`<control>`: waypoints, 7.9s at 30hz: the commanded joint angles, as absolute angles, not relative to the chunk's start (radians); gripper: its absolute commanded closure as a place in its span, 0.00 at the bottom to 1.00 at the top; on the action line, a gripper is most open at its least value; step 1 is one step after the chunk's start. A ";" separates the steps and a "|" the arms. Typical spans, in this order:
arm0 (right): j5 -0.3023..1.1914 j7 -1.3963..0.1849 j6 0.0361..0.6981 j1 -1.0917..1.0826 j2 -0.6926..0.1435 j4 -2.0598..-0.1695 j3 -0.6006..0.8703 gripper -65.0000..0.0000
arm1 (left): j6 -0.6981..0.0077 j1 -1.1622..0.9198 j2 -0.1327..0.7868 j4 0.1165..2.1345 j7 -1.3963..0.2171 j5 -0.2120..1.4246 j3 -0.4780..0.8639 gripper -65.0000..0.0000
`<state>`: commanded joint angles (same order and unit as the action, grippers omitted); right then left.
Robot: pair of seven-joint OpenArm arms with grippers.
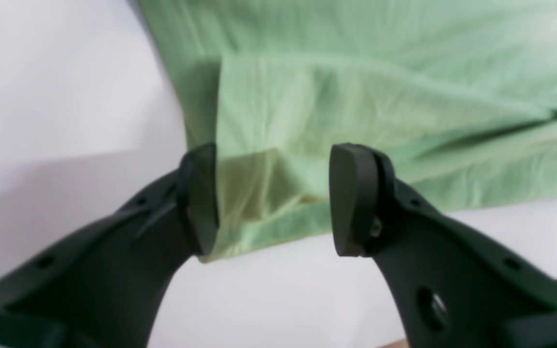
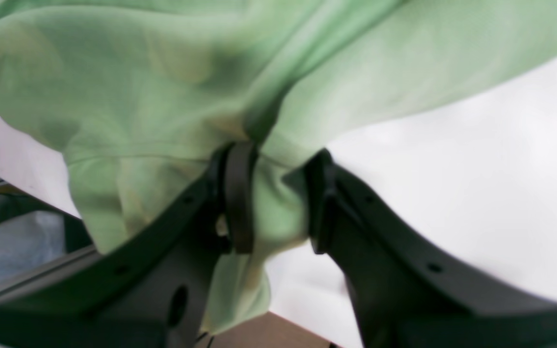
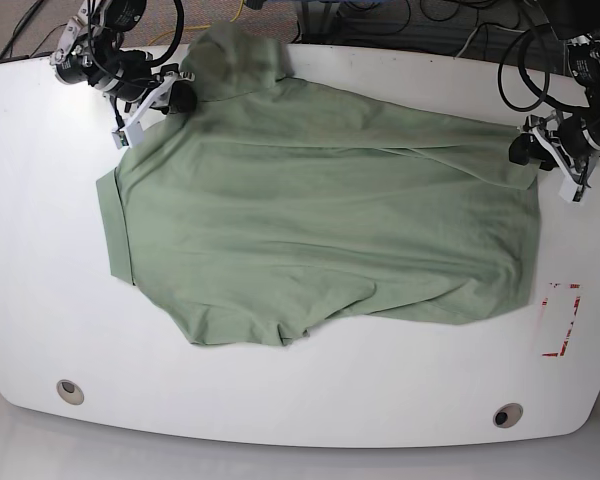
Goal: Layout the t-shirt on the table in an organized manner, then fold the t-shirt properly
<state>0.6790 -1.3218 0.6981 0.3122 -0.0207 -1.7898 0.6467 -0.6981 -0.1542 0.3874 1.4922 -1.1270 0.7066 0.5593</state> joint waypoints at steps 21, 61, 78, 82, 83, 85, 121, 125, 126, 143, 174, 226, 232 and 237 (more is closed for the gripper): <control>0.679 -1.322 0.698 0.306 -0.021 -1.790 0.647 0.75 | -0.698 -0.154 0.386 1.488 -1.125 0.705 0.498 0.71; 0.680 -1.326 0.698 0.343 -0.021 -1.848 0.651 1.00 | -0.698 -0.211 0.386 1.621 -1.130 0.707 0.512 0.97; 0.682 -1.326 0.698 0.369 -0.021 -1.956 0.647 1.00 | -0.698 -0.272 0.386 1.781 -1.204 0.667 0.624 0.96; 0.682 -1.326 0.698 0.367 -0.021 -1.954 0.644 1.00 | -0.698 -0.240 0.383 1.761 -1.202 0.593 0.622 0.82; 0.682 -1.326 0.698 0.363 -0.021 -1.954 0.636 1.00 | -0.698 -0.225 0.375 1.738 -1.202 0.573 0.622 0.77; 0.679 -1.326 0.698 0.360 -0.021 -1.954 0.613 1.00 | -0.698 -0.183 0.366 1.682 -1.202 0.538 0.625 0.65; 0.679 -1.326 0.698 0.352 -0.019 -1.952 0.611 1.00 | -0.698 -0.104 0.371 1.498 -1.199 0.625 0.490 0.51; 0.676 -1.326 0.698 0.344 -0.019 -1.952 0.611 1.00 | -0.698 -0.110 0.372 1.503 -1.201 0.625 0.490 0.51; 0.676 -1.326 0.698 0.344 -0.019 -1.952 0.611 1.00 | -0.698 -0.110 0.372 1.503 -1.201 0.625 0.490 0.51; 0.676 -1.326 0.698 0.343 -0.019 -1.943 0.611 1.00 | -0.698 -0.166 0.372 1.604 -1.202 0.627 0.490 0.51; 0.680 -1.326 0.698 0.329 -0.019 -1.890 0.611 1.00 | -0.698 -0.168 0.372 1.509 -1.202 0.699 0.483 0.54; 0.679 -1.326 0.698 0.329 0.005 -1.893 0.611 1.00 | -0.698 -0.166 0.371 1.512 -1.199 0.789 0.530 1.00; 0.679 -1.326 0.698 0.329 0.005 -1.896 0.611 1.00 | -0.698 -0.171 0.372 1.600 -1.204 0.788 0.529 1.00; 0.680 -1.326 0.698 0.332 0.005 -1.919 0.611 1.00 | -0.698 -0.196 0.372 1.672 -1.204 0.788 0.527 1.00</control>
